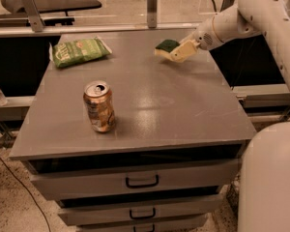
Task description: Move sponge near orange can
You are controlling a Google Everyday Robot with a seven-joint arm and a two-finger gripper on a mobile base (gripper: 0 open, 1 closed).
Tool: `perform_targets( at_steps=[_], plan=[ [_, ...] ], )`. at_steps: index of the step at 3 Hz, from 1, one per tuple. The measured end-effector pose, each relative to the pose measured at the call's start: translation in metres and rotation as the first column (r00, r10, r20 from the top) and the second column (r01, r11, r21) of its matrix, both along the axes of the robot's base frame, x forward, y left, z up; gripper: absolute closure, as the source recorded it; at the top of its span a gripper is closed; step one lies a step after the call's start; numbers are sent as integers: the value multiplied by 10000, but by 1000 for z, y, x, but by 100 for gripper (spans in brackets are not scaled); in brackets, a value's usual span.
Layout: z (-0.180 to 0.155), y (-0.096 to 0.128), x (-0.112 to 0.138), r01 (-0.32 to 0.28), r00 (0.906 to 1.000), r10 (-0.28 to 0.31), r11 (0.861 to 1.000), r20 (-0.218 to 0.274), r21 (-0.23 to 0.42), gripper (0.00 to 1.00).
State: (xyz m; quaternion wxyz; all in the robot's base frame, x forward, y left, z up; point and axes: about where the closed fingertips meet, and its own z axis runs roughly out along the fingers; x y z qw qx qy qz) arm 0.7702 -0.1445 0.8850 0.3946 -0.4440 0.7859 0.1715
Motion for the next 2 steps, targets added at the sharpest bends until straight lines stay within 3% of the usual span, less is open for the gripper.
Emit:
perform_targets(
  at_steps=[1, 2],
  plan=[
    [-1, 0, 0, 8, 10000, -8, 10000, -16, 12, 100],
    [-10, 17, -27, -872, 9957, 866, 9960, -321, -175, 100]
  ],
)
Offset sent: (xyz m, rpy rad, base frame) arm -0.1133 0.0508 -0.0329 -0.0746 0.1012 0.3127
